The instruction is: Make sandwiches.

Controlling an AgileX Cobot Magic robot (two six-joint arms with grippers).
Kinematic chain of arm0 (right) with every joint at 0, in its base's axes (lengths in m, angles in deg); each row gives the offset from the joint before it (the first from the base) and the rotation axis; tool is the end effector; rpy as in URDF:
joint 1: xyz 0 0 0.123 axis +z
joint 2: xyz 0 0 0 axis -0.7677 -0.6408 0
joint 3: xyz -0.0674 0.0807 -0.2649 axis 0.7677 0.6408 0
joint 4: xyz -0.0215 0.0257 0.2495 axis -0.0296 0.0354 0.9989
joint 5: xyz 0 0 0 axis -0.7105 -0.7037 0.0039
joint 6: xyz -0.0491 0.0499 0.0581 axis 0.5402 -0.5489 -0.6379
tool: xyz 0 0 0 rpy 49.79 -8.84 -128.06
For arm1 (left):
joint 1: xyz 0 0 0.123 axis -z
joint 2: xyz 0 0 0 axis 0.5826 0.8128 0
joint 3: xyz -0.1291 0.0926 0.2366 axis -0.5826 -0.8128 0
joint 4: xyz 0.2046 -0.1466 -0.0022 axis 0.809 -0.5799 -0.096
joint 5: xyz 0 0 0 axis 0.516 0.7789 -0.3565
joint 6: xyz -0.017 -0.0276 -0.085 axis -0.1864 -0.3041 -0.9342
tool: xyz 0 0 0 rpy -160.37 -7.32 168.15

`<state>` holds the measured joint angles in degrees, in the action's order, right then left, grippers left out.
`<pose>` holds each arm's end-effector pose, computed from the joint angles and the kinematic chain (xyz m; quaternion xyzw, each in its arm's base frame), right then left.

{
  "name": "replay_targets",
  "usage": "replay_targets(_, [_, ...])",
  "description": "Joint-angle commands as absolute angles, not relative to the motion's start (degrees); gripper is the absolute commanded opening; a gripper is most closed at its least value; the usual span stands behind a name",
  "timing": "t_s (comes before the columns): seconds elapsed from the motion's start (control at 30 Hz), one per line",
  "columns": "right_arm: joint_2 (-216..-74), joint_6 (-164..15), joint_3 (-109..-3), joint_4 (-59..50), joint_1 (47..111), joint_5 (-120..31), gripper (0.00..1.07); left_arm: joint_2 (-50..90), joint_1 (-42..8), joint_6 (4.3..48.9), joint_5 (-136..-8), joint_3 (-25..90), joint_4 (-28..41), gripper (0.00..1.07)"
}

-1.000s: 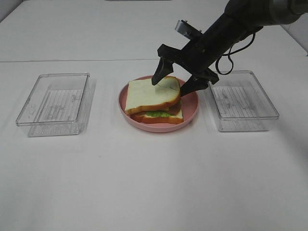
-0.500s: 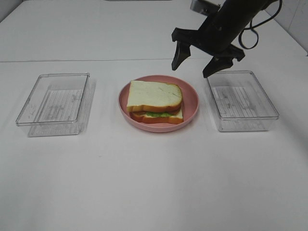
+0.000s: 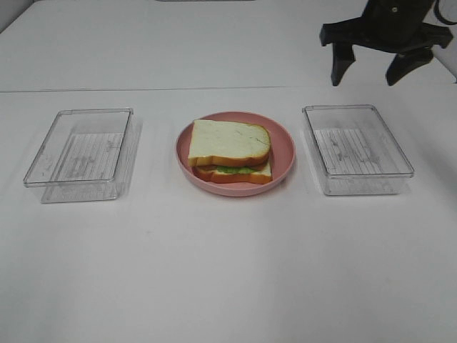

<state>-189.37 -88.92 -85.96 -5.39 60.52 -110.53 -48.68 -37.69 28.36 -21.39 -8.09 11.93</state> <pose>0.4162 0.0754 0.2547 -0.0034 0.9897 0.0213 0.1414 -0.0091 -0.0129 0.2816 0.0308 0.8490 -0.0440 0.5256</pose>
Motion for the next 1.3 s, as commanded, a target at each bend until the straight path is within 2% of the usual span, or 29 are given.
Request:
replay_targets(0.03, [-189.14,-89.10,-86.08,-5.79,55.59,-114.42,0.78,-49.54,-37.92,28.08,-21.79,-8.27,11.42,0.98])
replay_targets(0.27, [-188.16,-87.55,-85.27,-5.16,53.81,-123.13,0.78,-49.54,-37.92,28.08,-21.79,-8.27,11.36,0.98])
replay_targets(0.43, [-181.40,-85.03,-78.57,-1.78,53.81,-122.85,0.77,-49.54,-37.92,28.08,-21.79,-8.27,11.36,0.98])
replay_targets(0.57, [-171.83,-85.03,-69.40,-1.61,53.81,-119.75,0.77,-49.54,-37.92,28.08,-21.79,-8.27,11.36,0.98])
replay_targets(0.6, [-166.62,-84.97,-64.25,-2.01,53.81,-117.80,0.77,-49.54,-37.92,28.08,-21.79,-8.27,11.30,0.98])
replay_targets(0.8, [-151.95,-84.40,-53.02,-3.50,53.81,-114.88,0.77,-49.54,-37.92,28.08,-21.79,-8.27,11.30,0.98])
replay_targets(0.87, [-142.73,-84.40,-45.85,-3.67,53.81,-112.99,0.77,-49.54,-37.92,28.08,-21.79,-8.27,11.30,0.98])
replay_targets(1.3, [-109.55,-84.63,-25.11,-4.88,53.81,-110.13,0.77,-49.60,-37.92,28.08,-21.79,-8.27,11.36,0.98])
